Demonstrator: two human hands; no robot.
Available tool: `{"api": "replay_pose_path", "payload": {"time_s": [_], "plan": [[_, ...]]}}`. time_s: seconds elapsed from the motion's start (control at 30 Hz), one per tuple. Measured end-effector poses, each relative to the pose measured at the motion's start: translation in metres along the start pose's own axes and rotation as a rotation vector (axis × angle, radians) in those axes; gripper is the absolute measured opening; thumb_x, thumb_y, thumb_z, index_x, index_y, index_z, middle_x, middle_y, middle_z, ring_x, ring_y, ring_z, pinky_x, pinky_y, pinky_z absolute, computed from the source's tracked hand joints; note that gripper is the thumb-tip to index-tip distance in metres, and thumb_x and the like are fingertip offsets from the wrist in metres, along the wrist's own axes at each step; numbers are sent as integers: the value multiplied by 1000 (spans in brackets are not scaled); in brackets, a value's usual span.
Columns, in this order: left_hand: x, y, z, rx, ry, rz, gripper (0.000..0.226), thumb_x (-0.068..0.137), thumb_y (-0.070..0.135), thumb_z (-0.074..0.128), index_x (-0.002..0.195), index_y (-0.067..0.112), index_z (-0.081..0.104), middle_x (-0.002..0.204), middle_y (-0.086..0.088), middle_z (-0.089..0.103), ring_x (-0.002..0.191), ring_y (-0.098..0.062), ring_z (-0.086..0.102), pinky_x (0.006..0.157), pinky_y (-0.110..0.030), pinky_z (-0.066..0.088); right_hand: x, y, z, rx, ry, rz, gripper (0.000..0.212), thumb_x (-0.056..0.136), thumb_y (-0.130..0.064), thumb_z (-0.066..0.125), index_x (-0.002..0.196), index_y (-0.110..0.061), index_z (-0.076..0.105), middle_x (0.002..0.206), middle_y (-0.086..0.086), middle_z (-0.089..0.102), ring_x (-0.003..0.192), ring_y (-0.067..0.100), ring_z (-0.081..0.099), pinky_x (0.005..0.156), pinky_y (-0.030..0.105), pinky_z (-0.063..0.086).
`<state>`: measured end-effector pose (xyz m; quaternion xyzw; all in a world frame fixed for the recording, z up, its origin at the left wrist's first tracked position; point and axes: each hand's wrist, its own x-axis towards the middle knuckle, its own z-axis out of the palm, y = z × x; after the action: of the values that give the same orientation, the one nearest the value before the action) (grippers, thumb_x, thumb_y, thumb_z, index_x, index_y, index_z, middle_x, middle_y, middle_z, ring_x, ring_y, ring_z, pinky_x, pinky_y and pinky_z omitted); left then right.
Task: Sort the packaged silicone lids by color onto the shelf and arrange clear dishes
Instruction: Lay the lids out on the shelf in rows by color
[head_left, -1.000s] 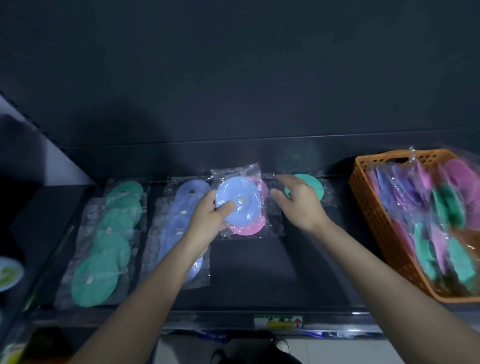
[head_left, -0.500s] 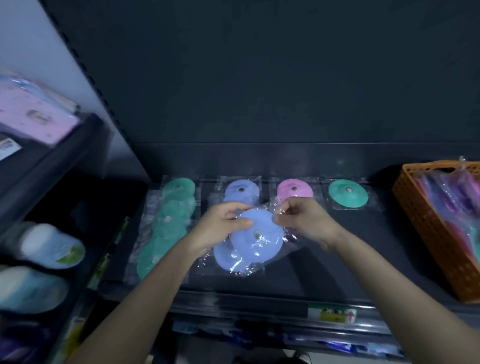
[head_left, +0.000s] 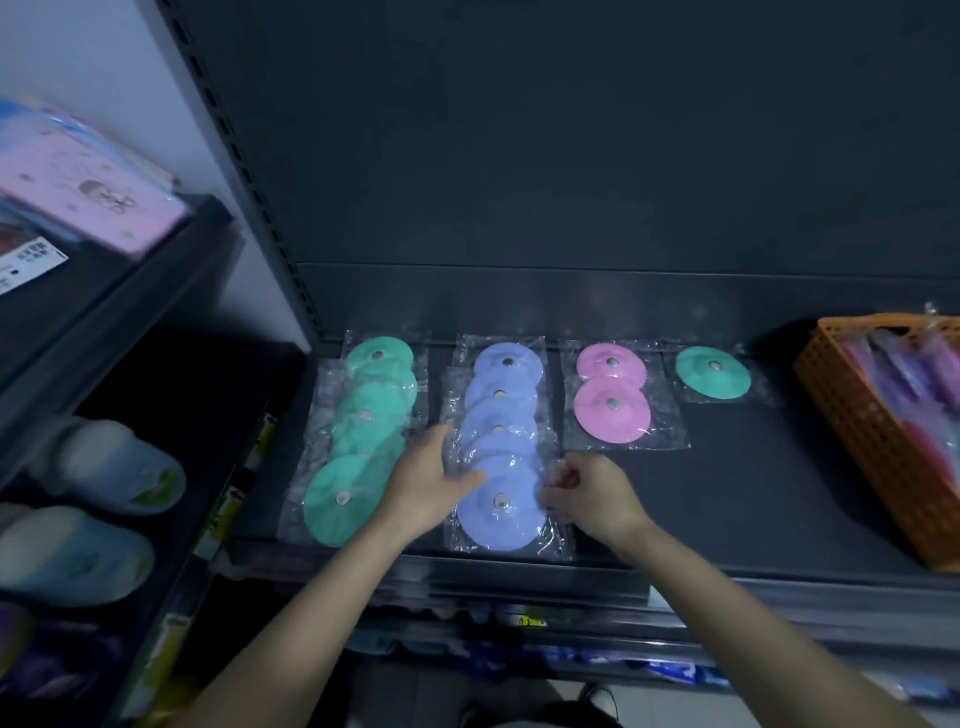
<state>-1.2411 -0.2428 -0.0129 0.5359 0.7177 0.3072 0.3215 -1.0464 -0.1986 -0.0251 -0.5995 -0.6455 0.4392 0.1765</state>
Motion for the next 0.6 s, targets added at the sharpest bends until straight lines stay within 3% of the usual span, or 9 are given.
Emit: {"api": "replay_pose_path", "payload": {"time_s": [0.13, 0.2, 0.27, 0.33, 0.43, 0.5, 0.6], "plan": [[-4, 1, 8, 36, -47, 21, 63, 77, 11, 73, 132, 11, 44, 118, 6, 49, 108, -7, 46, 72, -11, 29, 2, -2, 6, -7, 15, 5, 22, 65, -6, 72, 61, -15, 52, 58, -5, 56, 55, 15, 51, 55, 27, 47], [-3, 1, 9, 45, -41, 18, 64, 75, 7, 73, 132, 10, 45, 119, 5, 51, 103, -6, 44, 72, -12, 29, 3, -4, 8, -28, 31, 7, 18, 66, -5, 71, 65, -12, 54, 60, -3, 56, 56, 14, 50, 50, 18, 41], [1, -2, 10, 59, -23, 30, 61, 72, 8, 74, 127, 9, 48, 122, -1, 55, 106, -12, 50, 77, -16, 33, 2, -6, 9, -46, 68, -19, 15, 67, -4, 71, 72, -8, 57, 66, -1, 58, 65, 18, 54, 53, 18, 42], [1, -3, 10, 107, -25, 44, 62, 74, 14, 74, 129, 9, 46, 126, -4, 51, 115, -18, 49, 82, -18, 32, -1, -8, 8, -65, 88, -75, 24, 67, -6, 73, 88, -10, 61, 79, -5, 55, 83, 20, 54, 62, 22, 42], [3, -6, 10, 129, -51, 39, 66, 74, 23, 76, 130, 10, 44, 125, 3, 47, 114, -13, 46, 84, -18, 31, -6, -8, 6, -87, 23, -133, 51, 74, -11, 74, 120, -17, 53, 105, -6, 46, 99, 13, 45, 78, 18, 35], [3, -11, 11, 138, -72, 41, 65, 72, 28, 78, 126, 12, 46, 122, 4, 51, 113, -13, 49, 84, -21, 35, -6, -7, 9, -94, -5, -154, 53, 75, -12, 73, 123, -17, 51, 111, -2, 48, 94, 12, 49, 71, 10, 36], [3, -15, 12, 164, -58, 43, 63, 70, 31, 79, 122, 10, 49, 120, -3, 55, 105, -15, 51, 82, -23, 37, -5, -7, 13, -125, 10, -167, 39, 75, -10, 71, 110, -14, 54, 106, -2, 47, 83, 12, 50, 63, 4, 38]]}}
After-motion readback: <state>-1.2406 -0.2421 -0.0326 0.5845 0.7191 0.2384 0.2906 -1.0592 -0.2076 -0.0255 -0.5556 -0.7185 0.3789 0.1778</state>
